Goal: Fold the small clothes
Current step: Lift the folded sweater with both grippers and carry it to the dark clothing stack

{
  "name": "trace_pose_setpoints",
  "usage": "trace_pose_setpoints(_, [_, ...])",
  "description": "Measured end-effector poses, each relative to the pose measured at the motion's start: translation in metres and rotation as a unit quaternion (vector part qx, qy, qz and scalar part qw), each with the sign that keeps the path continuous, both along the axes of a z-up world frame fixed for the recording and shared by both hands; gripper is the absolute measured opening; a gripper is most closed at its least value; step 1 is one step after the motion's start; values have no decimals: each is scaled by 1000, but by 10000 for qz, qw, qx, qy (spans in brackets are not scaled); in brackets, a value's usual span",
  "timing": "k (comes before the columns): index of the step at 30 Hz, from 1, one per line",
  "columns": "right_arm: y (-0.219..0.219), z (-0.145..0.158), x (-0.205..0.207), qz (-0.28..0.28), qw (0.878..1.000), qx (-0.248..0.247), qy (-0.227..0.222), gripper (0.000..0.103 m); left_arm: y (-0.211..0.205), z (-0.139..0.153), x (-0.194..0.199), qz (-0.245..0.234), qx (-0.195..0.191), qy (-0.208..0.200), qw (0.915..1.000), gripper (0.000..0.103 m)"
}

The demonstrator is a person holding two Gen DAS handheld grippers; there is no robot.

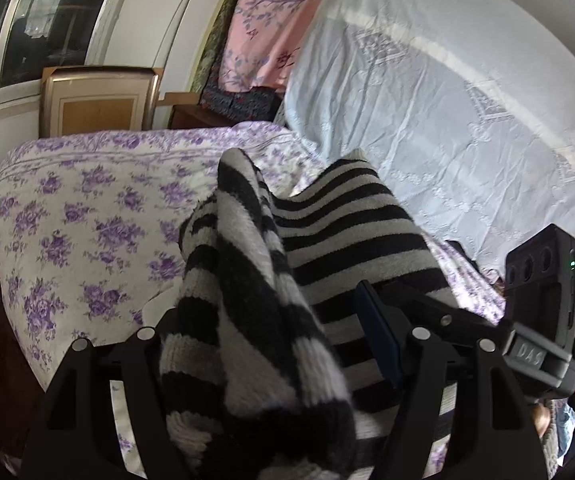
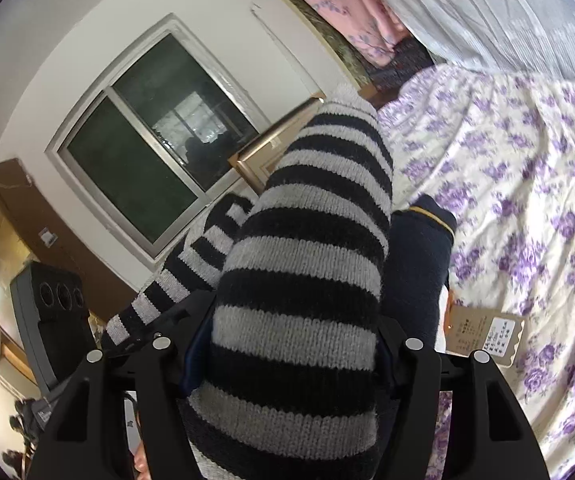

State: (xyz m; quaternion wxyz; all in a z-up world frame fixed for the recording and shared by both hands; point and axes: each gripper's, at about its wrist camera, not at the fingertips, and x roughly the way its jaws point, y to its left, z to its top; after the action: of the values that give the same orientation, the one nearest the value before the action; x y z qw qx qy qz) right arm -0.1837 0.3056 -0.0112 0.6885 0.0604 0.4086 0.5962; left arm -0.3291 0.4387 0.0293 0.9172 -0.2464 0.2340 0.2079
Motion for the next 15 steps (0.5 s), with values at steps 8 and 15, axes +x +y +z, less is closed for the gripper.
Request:
trace_pose_setpoints(8, [-2,-30,21,12,9992,-103,374,67,2,-35,7,296,18,374,9989,94])
trace_pose_setpoints(15, [-8,-33,22,63,9994,-103,325,67,-9,-37,7,558,201,509,9969,99])
